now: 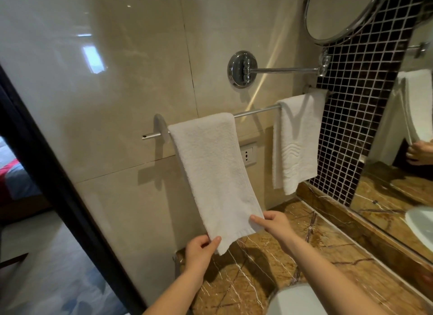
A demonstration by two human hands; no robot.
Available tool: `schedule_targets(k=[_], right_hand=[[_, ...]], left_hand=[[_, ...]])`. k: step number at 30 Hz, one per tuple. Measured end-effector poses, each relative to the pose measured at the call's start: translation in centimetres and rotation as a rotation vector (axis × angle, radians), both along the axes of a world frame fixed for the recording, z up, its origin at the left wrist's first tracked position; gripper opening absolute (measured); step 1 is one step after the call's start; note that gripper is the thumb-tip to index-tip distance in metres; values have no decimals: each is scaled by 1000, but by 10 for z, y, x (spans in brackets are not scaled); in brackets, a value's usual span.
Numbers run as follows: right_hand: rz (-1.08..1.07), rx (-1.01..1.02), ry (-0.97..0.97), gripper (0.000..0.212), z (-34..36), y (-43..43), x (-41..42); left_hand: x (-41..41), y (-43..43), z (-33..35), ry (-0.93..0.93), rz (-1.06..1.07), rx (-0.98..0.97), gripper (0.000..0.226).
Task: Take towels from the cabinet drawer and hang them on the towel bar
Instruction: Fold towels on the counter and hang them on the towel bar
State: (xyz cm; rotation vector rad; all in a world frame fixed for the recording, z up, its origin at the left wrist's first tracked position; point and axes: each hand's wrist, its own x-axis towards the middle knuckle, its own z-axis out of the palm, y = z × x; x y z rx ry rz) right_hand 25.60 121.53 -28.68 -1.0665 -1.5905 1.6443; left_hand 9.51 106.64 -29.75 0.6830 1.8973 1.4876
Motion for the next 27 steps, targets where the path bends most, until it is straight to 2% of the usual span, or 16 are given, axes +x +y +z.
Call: schedule_targets(k=[4, 9, 13, 18, 21, 24, 27], right_hand=[[-10, -1, 4, 15, 0, -2, -3], [-56, -21, 13, 18, -1, -6, -3], [-67, -8, -16, 18, 1, -9, -2], [-78, 53, -104, 19, 1, -4, -1], [-64, 95, -122, 14, 2, -2, 0], [-89, 109, -122, 28, -1, -1, -1], [-121, 80, -80, 15, -6, -3, -4]], left_hand=[[-3, -1, 2, -20, -1, -14, 32], [-4, -3, 0, -88, 12, -14, 26], [-1, -3, -1, -83, 16, -29, 38], [-3, -2, -4, -63, 42, -32, 29], [-5, -1, -6, -27, 69, -7, 31], [-4, -1, -9, -17, 83, 31, 22], [-1, -1, -10, -57, 92, 87, 8]])
